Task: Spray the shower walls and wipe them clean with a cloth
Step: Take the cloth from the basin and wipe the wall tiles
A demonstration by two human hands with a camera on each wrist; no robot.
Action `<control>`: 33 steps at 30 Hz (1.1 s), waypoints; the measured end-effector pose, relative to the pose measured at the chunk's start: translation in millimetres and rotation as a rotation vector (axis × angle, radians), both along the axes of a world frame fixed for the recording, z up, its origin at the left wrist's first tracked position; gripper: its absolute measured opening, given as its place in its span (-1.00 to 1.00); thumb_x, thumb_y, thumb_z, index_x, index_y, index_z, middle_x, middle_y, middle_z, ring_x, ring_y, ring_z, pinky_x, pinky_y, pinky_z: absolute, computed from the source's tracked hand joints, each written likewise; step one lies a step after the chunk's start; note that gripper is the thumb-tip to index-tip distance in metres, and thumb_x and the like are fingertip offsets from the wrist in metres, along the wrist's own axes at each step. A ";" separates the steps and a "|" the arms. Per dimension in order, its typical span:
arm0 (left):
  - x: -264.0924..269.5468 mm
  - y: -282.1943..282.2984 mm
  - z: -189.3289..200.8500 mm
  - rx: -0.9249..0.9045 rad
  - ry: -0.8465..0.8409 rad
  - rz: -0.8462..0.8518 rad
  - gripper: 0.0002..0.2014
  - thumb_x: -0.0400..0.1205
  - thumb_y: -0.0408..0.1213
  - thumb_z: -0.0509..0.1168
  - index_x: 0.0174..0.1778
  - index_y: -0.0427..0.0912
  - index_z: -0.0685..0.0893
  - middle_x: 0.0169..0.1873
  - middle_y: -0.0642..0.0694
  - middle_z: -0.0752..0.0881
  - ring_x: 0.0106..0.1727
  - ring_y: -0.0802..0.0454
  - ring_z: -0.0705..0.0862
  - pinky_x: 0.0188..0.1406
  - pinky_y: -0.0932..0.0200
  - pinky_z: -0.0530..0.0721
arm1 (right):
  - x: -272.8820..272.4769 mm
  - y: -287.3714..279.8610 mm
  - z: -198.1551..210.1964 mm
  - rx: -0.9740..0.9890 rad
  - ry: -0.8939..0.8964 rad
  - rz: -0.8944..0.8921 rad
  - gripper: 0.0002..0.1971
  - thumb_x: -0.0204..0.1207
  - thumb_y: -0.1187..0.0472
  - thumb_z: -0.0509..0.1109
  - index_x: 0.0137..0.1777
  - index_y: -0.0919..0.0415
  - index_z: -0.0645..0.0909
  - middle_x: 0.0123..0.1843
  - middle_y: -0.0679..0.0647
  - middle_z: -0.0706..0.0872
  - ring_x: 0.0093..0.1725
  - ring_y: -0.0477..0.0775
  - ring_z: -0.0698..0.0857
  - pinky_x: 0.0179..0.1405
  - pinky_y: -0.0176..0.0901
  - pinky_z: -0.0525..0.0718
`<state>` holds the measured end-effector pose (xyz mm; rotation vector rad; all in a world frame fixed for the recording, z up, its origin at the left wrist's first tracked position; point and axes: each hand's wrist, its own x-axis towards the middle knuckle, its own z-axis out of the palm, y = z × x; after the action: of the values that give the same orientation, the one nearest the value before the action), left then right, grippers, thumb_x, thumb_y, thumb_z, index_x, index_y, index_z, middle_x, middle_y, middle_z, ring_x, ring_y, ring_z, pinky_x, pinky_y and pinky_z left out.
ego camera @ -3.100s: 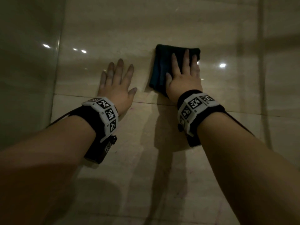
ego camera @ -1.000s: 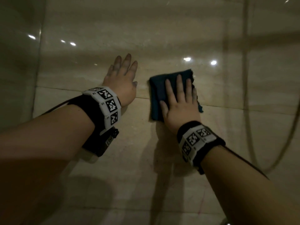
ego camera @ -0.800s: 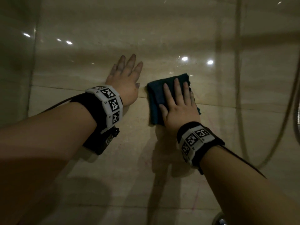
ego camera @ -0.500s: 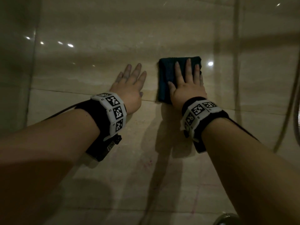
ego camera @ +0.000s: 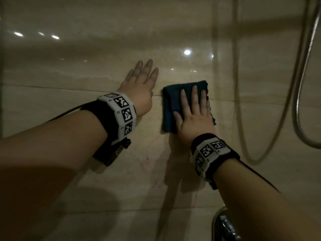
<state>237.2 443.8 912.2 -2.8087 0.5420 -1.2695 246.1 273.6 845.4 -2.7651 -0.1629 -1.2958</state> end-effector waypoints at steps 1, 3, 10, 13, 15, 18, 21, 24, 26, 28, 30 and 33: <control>0.8 -4.6 -0.4 0.005 0.006 0.005 -0.37 0.74 -0.31 -0.03 0.66 -0.13 -0.24 0.65 -0.12 -0.35 0.67 -0.15 -0.34 0.64 0.00 -0.26 | -0.5 -1.3 1.5 -0.005 0.006 -0.002 -0.37 0.68 -0.15 -0.19 0.60 -0.05 -0.46 0.65 0.06 -0.48 0.63 0.16 -0.44 0.57 -0.01 -0.43; 1.2 -13.1 -1.7 0.017 0.002 0.015 -0.37 0.74 -0.30 -0.03 0.66 -0.12 -0.22 0.65 -0.12 -0.35 0.67 -0.16 -0.33 0.64 -0.02 -0.25 | -0.1 -5.4 8.1 -0.010 0.001 -0.010 -0.37 0.69 -0.14 -0.19 0.61 -0.06 -0.45 0.65 0.06 -0.48 0.63 0.16 -0.43 0.59 0.01 -0.41; 2.8 -35.7 -5.2 0.027 -0.019 0.089 -0.35 0.73 -0.26 -0.02 0.66 -0.12 -0.25 0.65 -0.10 -0.35 0.67 -0.17 -0.32 0.65 -0.04 -0.23 | 4.7 -33.5 53.6 -0.026 -0.040 -0.009 -0.37 0.69 -0.15 -0.16 0.63 -0.08 -0.39 0.67 0.04 -0.43 0.65 0.16 -0.38 0.60 0.02 -0.34; 3.6 -48.4 -5.3 -0.028 -0.028 0.112 -0.35 0.73 -0.24 -0.02 0.65 -0.13 -0.26 0.65 -0.11 -0.34 0.67 -0.20 -0.31 0.64 -0.09 -0.23 | 4.4 -43.5 57.2 -0.065 -0.062 0.022 -0.38 0.69 -0.14 -0.16 0.63 -0.07 -0.37 0.67 0.04 -0.42 0.65 0.16 -0.37 0.60 0.01 -0.35; 2.4 -56.7 -5.8 -0.084 -0.031 0.106 -0.36 0.74 -0.22 -0.03 0.66 -0.15 -0.24 0.66 -0.12 -0.32 0.67 -0.22 -0.31 0.64 -0.11 -0.22 | 4.3 -48.3 52.5 -0.067 -0.078 0.033 -0.38 0.69 -0.13 -0.16 0.63 -0.05 -0.37 0.68 0.06 -0.41 0.66 0.16 -0.36 0.60 0.01 -0.35; 1.1 -66.1 -9.8 -0.123 -0.034 0.130 -0.37 0.74 -0.20 -0.03 0.66 -0.16 -0.22 0.66 -0.14 -0.31 0.67 -0.24 -0.30 0.64 -0.14 -0.21 | 4.7 -59.0 35.5 -0.056 -0.077 0.029 -0.38 0.69 -0.13 -0.17 0.63 -0.04 -0.39 0.67 0.08 -0.41 0.65 0.17 -0.37 0.62 0.03 -0.37; 0.6 -73.8 -22.9 -0.109 -0.027 0.149 -0.37 0.74 -0.20 -0.04 0.66 -0.15 -0.24 0.65 -0.13 -0.33 0.66 -0.24 -0.31 0.64 -0.14 -0.23 | 2.5 -71.9 10.4 -0.049 -0.035 0.021 -0.38 0.69 -0.13 -0.18 0.62 -0.05 -0.42 0.66 0.08 -0.44 0.64 0.17 -0.40 0.62 0.03 -0.39; 1.2 -79.9 -35.6 -0.092 -0.025 0.176 -0.36 0.74 -0.19 -0.04 0.65 -0.12 -0.26 0.65 -0.13 -0.34 0.66 -0.24 -0.32 0.64 -0.15 -0.23 | 0.1 -81.5 -10.7 -0.055 -0.004 0.021 -0.37 0.69 -0.13 -0.18 0.61 -0.04 -0.43 0.66 0.08 -0.45 0.64 0.17 -0.41 0.58 0.01 -0.44; 1.1 -80.7 -38.3 -0.092 -0.020 0.175 -0.36 0.74 -0.20 -0.05 0.65 -0.11 -0.27 0.65 -0.12 -0.34 0.66 -0.23 -0.31 0.64 -0.14 -0.23 | -1.7 -85.9 -20.6 -0.065 0.005 0.019 -0.37 0.69 -0.13 -0.17 0.61 -0.04 -0.43 0.66 0.09 -0.45 0.64 0.18 -0.41 0.58 0.02 -0.43; 1.3 -78.1 -37.6 -0.090 -0.023 0.167 -0.37 0.74 -0.20 -0.05 0.65 -0.09 -0.26 0.65 -0.10 -0.33 0.67 -0.21 -0.31 0.64 -0.12 -0.22 | -2.3 -87.8 -26.0 -0.076 0.010 0.016 -0.36 0.68 -0.14 -0.17 0.61 -0.04 -0.44 0.66 0.10 -0.45 0.64 0.20 -0.41 0.60 0.05 -0.41; 1.2 -75.4 -36.1 -0.082 -0.025 0.166 -0.38 0.75 -0.20 -0.05 0.66 -0.06 -0.25 0.66 -0.08 -0.32 0.67 -0.19 -0.29 0.65 -0.09 -0.20 | -2.2 -87.4 -26.0 -0.071 0.018 0.021 -0.35 0.68 -0.14 -0.16 0.60 -0.05 -0.45 0.66 0.09 -0.46 0.64 0.21 -0.42 0.62 0.08 -0.39; -0.7 -72.8 -33.6 -0.068 -0.016 0.162 -0.40 0.75 -0.24 -0.07 0.66 -0.04 -0.21 0.67 -0.07 -0.29 0.68 -0.17 -0.27 0.65 -0.06 -0.17 | -3.0 -84.2 -19.0 -0.050 0.039 0.037 -0.35 0.68 -0.15 -0.15 0.61 -0.07 -0.44 0.65 0.08 -0.48 0.63 0.22 -0.44 0.62 0.10 -0.40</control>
<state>236.6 371.0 878.6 -2.8253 0.2688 -1.3017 243.1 189.3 826.5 -2.8122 -0.2455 -1.2446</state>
